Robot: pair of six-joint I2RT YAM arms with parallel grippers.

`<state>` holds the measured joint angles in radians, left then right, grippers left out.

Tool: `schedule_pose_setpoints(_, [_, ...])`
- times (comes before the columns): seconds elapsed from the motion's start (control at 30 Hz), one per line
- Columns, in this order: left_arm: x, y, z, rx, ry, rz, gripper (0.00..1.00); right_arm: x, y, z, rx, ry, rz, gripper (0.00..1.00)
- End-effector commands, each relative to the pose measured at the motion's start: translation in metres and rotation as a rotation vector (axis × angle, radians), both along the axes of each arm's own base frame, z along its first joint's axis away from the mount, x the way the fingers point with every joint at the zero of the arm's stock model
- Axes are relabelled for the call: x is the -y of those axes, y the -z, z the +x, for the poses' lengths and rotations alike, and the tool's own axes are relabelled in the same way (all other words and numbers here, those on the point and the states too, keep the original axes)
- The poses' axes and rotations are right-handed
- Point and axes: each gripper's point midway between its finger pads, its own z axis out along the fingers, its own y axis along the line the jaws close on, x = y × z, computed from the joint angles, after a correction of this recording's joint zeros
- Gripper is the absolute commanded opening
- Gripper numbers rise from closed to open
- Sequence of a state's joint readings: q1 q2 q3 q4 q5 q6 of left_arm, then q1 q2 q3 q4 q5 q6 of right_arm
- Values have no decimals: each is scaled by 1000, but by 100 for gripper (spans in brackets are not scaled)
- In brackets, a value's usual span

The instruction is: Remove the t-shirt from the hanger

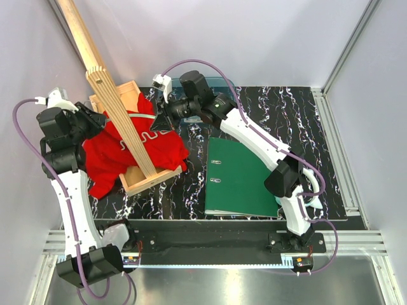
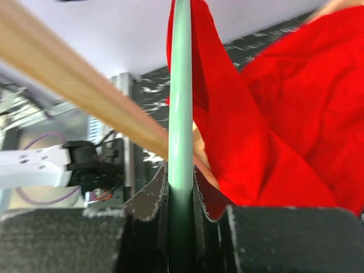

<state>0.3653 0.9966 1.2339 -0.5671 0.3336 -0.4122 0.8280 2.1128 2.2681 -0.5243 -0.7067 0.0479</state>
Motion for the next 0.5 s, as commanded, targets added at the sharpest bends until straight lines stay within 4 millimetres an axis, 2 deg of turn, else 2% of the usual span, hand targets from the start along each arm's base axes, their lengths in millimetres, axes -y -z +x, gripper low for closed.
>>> schedule_pose_setpoints(0.0, [4,-34,-3,100,0,6,42,3,-10,25,69,167,-14,0])
schedule_pose_setpoints(0.13, [3,-30,-10,95,-21,14,57,10,-11,30,46,205,-17,0])
schedule_pose_setpoints(0.27, [2,-20,-17,83,-33,31,58,15,-17,23,-3,182,2,0])
schedule_pose_setpoints(0.4, [2,14,-17,1,-37,-6,58,26,-25,21,-71,221,11,0])
schedule_pose_setpoints(0.47, [3,24,-17,-18,-37,-23,58,38,-30,21,-97,247,13,0])
